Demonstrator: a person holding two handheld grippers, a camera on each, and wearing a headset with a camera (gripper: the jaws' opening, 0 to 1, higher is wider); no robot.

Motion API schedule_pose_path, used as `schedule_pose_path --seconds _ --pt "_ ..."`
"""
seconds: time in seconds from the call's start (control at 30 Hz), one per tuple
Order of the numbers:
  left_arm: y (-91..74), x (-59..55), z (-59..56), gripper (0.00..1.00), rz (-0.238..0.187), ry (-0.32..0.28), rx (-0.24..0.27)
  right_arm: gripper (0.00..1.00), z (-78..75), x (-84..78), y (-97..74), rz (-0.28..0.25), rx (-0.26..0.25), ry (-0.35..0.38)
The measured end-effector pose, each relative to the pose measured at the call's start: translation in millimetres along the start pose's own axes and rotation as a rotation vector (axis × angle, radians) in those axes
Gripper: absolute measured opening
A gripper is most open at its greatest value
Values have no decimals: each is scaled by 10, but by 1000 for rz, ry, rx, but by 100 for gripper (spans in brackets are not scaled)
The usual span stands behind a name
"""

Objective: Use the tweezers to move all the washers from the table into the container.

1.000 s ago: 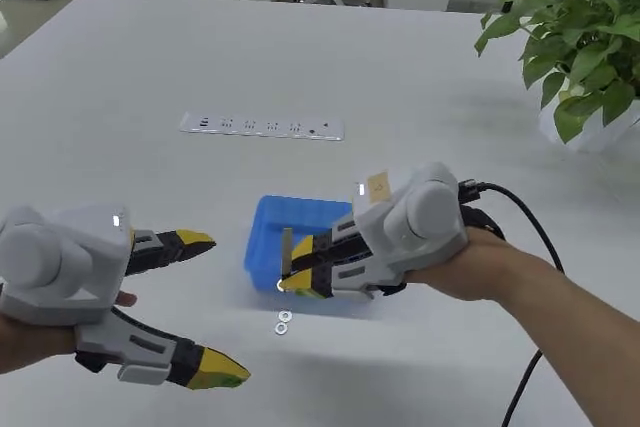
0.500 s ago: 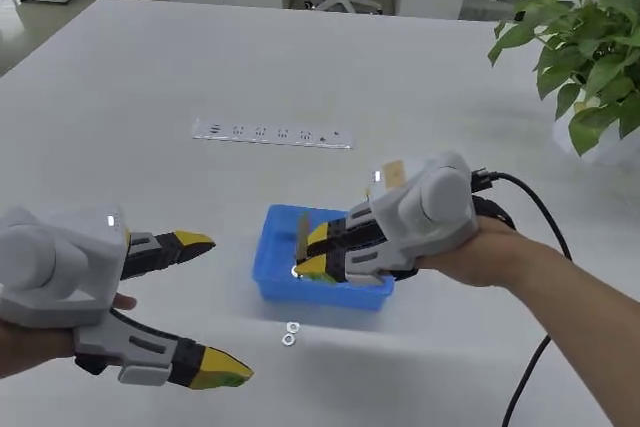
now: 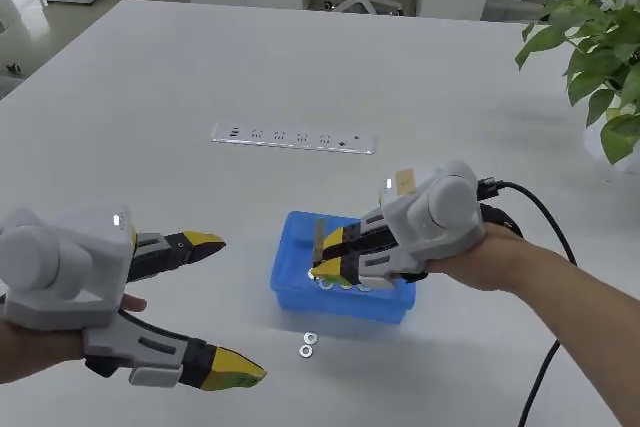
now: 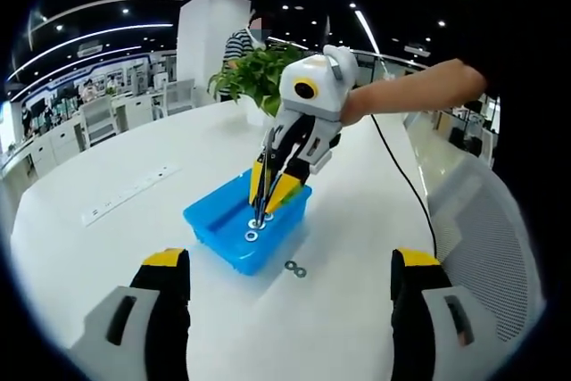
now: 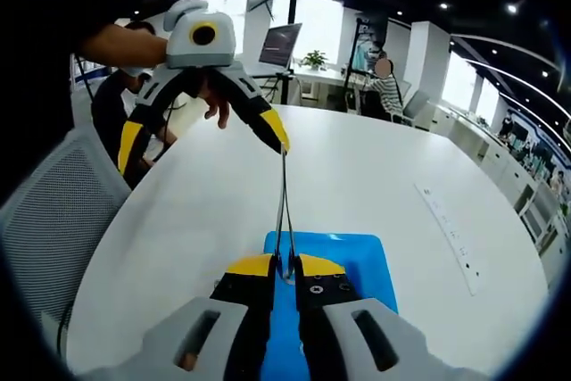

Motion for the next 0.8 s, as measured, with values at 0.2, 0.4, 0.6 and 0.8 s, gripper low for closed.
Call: schedule_pose_path --seconds 0.2,0.4,0.6,0.8 --pt "15 9 52 99 -8 -11 6 10 -64 -96 75 1 0 18" --pt "47 15 98 99 -14 -17 9 10 -109 -184 147 3 2 25" --pt "83 24 147 97 -17 -16 7 10 -145 -261 199 9 14 27" --pt "154 56 218 95 -13 -6 0 10 -169 -322 251 12 30 38"
Point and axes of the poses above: the centre of the closed fingertips' face, and the gripper's own axes: y roughly forward along the fingers, z roughly to its left, x roughly out of its top, the point moved 10 cm from there along -y, roughly backward along the fingers, and after that the axes turned 12 degrees about -z, right-handed, at the moved point
